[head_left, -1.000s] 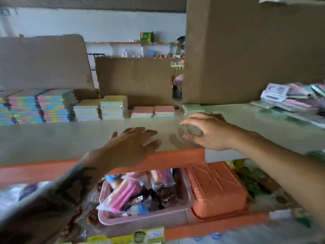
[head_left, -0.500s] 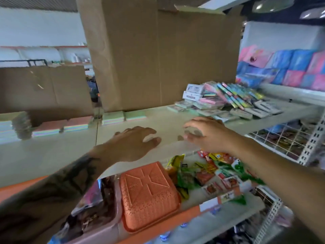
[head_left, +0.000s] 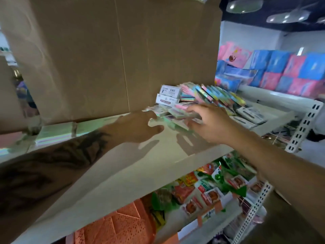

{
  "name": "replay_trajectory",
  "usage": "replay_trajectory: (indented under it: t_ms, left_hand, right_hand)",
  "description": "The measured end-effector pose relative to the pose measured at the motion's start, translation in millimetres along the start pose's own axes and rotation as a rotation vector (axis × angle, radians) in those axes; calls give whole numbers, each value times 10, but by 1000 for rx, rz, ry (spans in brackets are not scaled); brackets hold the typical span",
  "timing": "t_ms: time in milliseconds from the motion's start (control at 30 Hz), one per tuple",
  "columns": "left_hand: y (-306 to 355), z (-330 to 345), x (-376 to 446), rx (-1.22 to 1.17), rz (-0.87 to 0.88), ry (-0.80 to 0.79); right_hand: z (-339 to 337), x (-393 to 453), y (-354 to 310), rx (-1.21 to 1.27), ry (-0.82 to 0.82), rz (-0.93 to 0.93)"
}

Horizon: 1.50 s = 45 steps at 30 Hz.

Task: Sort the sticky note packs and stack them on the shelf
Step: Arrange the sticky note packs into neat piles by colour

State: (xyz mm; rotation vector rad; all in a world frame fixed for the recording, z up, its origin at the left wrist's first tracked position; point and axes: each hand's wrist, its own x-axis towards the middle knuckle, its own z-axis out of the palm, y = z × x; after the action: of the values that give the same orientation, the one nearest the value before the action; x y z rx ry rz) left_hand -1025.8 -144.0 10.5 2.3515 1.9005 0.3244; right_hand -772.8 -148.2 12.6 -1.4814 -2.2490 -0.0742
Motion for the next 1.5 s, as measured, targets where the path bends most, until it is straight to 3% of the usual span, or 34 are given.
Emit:
replay_trajectory:
  t_ms: [200, 367, 633, 867, 1100, 1500]
  left_hand:
    - [-60, 49, 664, -22, -17, 109]
    - [-109, 210, 937, -42, -101, 50]
    - [-129, 220, 910, -21, -119, 126]
    - [-205, 65, 572, -7, -152, 168]
    - [-387, -108, 97, 10, -166, 161]
    - [-897, -267, -1532, -78, -288, 279]
  right_hand:
    - [105, 503, 111, -123, -8, 44]
    - [281, 554, 179, -196, -72, 79]
    - [304, 461, 98, -33, 58, 39]
    - [193, 489, 46, 68, -9, 70]
    - [153, 362, -87, 94, 71, 26]
    - [316, -280, -1242, 243, 38, -186]
